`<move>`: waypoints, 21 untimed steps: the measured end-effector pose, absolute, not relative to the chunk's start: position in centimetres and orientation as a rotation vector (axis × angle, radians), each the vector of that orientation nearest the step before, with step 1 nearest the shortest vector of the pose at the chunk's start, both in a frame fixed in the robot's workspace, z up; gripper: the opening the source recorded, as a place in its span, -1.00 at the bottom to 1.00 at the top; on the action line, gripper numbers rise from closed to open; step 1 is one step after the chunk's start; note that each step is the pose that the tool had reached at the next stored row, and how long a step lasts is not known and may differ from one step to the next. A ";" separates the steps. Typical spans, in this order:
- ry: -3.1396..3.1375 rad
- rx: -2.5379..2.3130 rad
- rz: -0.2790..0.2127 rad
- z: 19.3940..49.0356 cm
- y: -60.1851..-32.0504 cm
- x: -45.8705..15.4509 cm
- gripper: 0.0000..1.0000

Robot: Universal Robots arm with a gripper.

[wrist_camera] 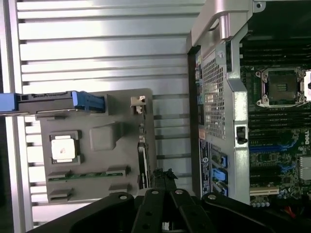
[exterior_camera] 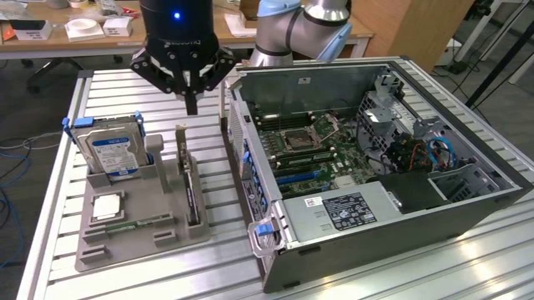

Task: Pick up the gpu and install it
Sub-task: 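Reach for the gpu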

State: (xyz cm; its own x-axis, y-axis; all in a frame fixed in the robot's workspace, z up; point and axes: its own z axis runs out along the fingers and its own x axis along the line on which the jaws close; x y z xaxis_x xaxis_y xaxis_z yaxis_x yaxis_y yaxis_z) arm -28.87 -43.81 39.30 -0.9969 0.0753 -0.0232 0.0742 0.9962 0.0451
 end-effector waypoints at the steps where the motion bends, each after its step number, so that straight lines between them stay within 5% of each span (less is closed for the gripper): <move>1: 3.114 0.117 0.069 39.3 -44.0 -29.0 -0.79; 21: 3.114 0.117 0.069 39.3 -45.5 -31.3 -0.79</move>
State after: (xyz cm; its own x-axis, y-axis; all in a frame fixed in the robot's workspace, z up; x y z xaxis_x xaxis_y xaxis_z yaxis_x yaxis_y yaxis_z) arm -31.33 -45.49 39.29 -0.9969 0.0753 -0.0234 0.0742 0.9962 0.0451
